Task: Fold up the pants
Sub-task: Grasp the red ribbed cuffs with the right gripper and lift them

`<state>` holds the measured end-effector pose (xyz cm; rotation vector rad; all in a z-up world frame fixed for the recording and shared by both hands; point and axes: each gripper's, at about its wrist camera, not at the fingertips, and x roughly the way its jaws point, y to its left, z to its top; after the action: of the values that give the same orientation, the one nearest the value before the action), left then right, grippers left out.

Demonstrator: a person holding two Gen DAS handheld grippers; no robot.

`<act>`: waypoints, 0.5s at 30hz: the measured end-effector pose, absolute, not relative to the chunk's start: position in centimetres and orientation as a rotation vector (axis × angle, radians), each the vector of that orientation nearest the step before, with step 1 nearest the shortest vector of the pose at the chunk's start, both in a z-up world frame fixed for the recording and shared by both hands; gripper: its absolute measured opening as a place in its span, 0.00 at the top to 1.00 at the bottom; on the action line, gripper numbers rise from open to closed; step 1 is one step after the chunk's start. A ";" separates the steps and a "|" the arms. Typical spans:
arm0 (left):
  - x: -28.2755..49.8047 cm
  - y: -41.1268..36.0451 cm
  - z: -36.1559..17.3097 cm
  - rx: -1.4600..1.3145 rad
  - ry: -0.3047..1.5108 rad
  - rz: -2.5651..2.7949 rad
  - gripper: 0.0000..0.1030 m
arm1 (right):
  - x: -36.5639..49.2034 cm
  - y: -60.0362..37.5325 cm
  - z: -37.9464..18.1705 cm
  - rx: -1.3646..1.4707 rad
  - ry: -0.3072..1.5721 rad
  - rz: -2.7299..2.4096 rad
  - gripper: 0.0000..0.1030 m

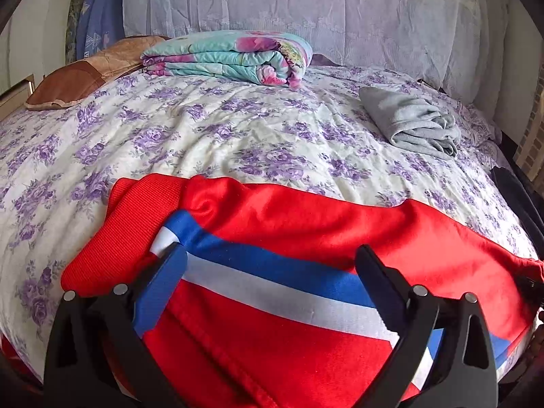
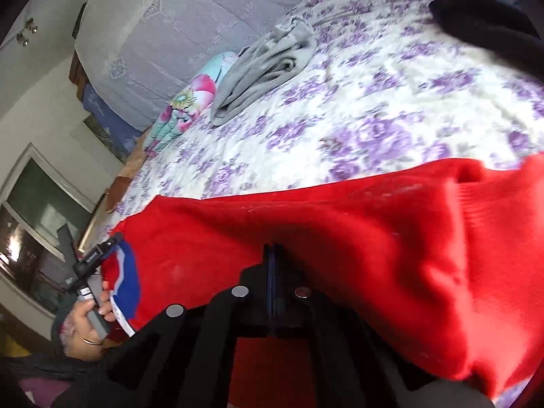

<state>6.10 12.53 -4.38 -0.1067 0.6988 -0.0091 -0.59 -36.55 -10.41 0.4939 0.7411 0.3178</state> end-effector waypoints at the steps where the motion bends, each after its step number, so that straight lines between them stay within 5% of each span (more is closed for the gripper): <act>1: 6.0 12.3 -4.4 -0.098 0.696 -0.007 0.06 | -1.0 -37.8 -10.6 0.485 0.724 0.309 1.00; 6: 6.0 11.9 -4.5 -0.092 0.697 0.008 0.05 | -3.6 -43.1 -9.8 0.557 0.640 0.229 1.00; 9: 6.1 12.1 -4.2 -0.132 0.713 0.010 0.05 | -5.3 -44.3 -8.3 0.602 0.600 0.215 0.89; 10: 6.1 12.2 -4.0 -0.153 0.720 0.004 0.05 | -6.1 -44.6 -7.8 0.601 0.586 0.193 0.79; 12: 5.5 12.4 -3.4 -0.214 0.724 -0.025 0.05 | -8.4 -45.4 -6.9 0.608 0.539 -0.005 0.05; 15: 4.5 12.8 -2.6 -0.306 0.731 -0.072 0.05 | -10.9 -47.0 -7.0 0.671 0.482 -0.100 0.03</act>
<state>4.49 12.81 -2.64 -0.3064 0.7307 -0.0718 -10.86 -46.95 -6.99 0.6715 0.4824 -0.0998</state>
